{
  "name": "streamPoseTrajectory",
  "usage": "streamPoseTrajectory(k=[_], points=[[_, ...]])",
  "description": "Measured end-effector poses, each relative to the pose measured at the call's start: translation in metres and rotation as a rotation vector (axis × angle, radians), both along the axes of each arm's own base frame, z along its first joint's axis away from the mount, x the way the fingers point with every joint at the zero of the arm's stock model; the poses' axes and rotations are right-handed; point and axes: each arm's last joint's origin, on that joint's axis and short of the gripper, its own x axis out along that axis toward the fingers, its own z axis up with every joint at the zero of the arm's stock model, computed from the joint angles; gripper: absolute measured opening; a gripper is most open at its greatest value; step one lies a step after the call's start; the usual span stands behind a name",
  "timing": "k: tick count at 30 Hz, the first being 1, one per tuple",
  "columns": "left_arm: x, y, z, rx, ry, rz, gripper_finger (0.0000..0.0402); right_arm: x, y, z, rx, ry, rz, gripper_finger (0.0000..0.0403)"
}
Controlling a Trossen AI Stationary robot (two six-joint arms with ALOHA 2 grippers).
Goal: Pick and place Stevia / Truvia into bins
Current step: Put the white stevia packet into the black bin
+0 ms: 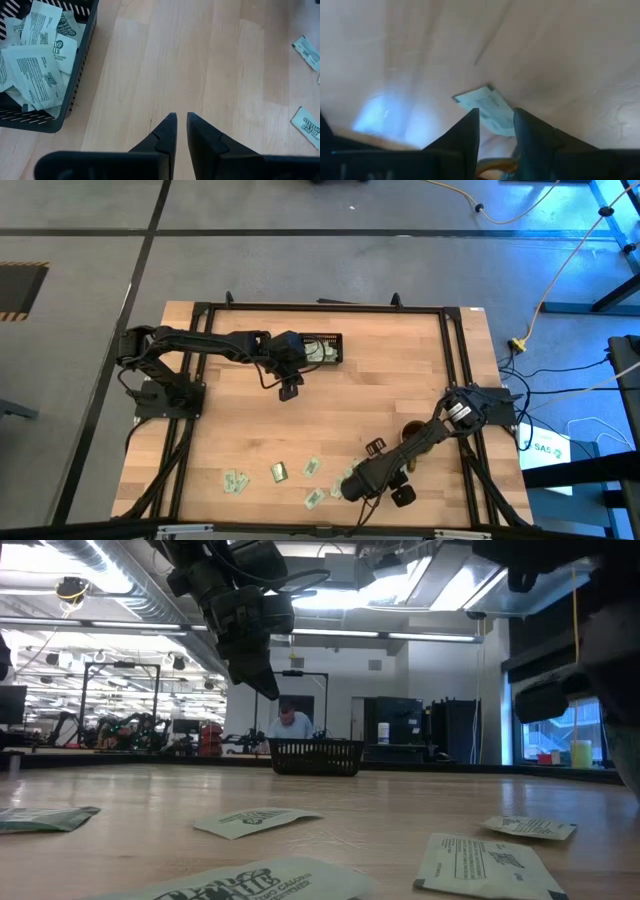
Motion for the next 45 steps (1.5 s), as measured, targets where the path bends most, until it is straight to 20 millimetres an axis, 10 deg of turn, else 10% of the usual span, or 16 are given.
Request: streamPoseTrajectory(k=[45], points=[[-0.001, 0.0, -0.001, -0.003, 0.013, 0.001, 0.0035, -0.001, 0.001, -0.007, -0.057, -0.13, -0.316, 0.0002]])
